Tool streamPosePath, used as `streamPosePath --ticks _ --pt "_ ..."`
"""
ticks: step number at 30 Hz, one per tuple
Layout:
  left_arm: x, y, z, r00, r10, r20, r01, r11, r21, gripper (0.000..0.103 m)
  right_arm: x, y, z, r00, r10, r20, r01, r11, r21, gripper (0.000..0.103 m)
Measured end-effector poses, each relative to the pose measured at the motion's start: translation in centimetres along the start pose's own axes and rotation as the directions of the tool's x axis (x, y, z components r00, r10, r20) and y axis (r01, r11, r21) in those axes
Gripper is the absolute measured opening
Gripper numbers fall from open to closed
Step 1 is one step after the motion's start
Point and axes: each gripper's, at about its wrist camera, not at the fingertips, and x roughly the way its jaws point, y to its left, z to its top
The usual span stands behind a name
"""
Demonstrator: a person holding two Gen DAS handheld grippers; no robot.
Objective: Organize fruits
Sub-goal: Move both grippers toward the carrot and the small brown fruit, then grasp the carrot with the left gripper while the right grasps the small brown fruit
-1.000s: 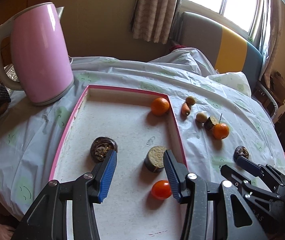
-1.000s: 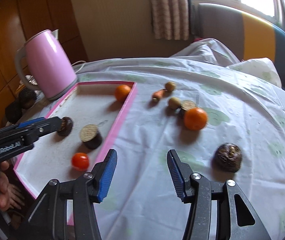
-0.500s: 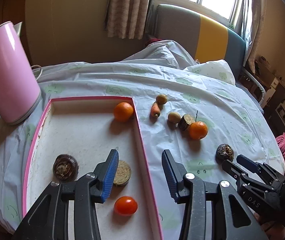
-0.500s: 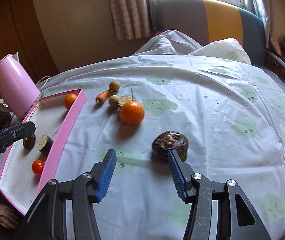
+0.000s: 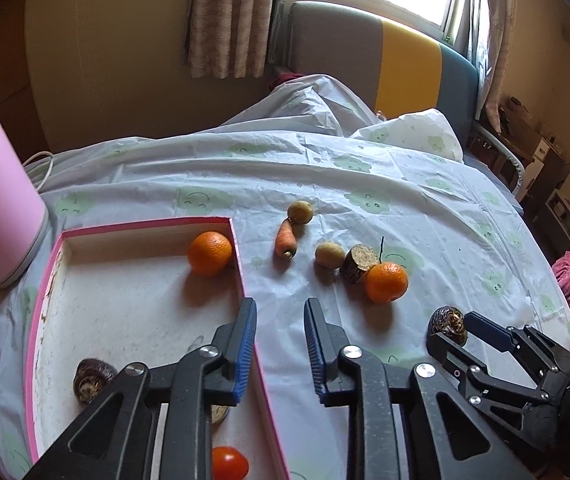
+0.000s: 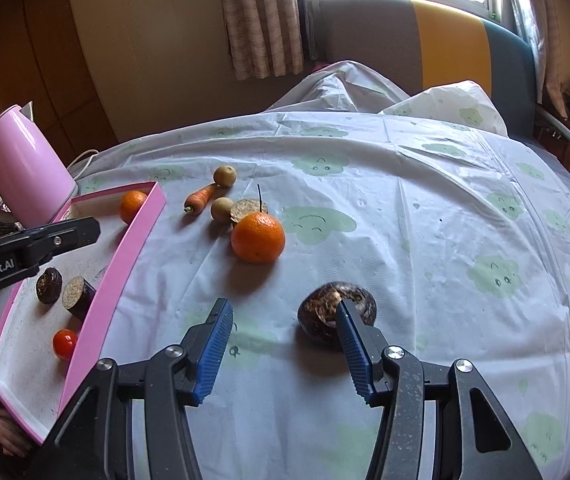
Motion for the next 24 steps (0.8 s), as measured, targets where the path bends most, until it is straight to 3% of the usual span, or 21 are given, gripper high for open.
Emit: streamPosePath --ticks 5,8,15,24 --pt "1.9 0.0 1.5 0.998 -0.053 -0.028 0.052 0.998 -0.028 0.02 0.9 0.8 2.0 1.0 0.013 0.018 -0.012 0.999 -0.044 0.054" --pt "3.4 0.0 2.3 0.998 -0.049 -0.048 0.048 0.998 -0.029 0.019 1.8 1.3 3.5 0.999 0.025 0.028 -0.023 0.997 -0.071 0.054" --pt "6.0 -0.5 3.9 0.995 -0.068 -0.067 0.068 0.998 -0.008 0.019 4.1 1.6 6.9 0.998 0.056 0.032 -0.053 0.995 -0.089 0.038" --pt "9.9 -0.6 5.3 0.991 -0.079 -0.105 0.079 0.997 -0.007 0.018 7.4 1.2 10.2 0.988 0.151 -0.017 -0.151 0.986 -0.071 0.027"
